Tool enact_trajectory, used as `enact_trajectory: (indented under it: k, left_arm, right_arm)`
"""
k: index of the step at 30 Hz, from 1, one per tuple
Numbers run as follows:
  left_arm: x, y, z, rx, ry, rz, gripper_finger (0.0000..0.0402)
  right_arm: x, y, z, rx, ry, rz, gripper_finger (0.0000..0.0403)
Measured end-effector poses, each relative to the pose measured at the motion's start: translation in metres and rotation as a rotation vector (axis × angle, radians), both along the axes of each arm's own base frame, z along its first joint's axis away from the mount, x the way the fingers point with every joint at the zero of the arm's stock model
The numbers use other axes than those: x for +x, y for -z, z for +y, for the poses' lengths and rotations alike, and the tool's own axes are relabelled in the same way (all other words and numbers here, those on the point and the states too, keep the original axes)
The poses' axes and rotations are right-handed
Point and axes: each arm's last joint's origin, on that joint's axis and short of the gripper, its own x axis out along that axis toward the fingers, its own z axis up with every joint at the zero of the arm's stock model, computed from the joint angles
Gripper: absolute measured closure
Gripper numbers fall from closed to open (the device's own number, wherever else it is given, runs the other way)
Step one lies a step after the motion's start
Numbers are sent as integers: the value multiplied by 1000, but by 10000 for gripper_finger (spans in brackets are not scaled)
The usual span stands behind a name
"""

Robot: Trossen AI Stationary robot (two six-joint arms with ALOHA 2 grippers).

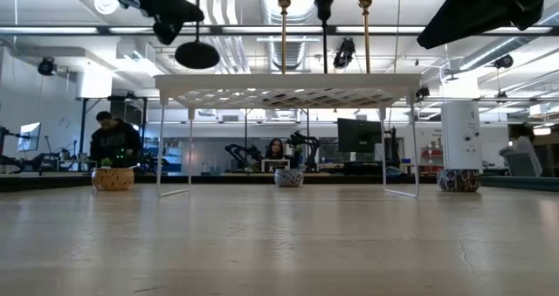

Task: Pick & Place candle stick holders
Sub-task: Put the black candle holder on the shelf

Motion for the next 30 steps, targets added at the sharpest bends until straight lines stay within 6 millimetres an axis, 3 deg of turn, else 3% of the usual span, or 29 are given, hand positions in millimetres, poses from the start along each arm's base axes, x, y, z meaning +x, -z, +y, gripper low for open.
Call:
enact_trajectory:
  k: [8, 30]
  left_arm:
    - [33, 7, -13, 84, 44, 76, 385]
    - [78, 33, 3, 127, 55, 104, 385]
  right_arm:
    - [0, 0, 0, 0, -1, 0, 348]
    - [0, 0, 0, 0, -2, 0, 344]
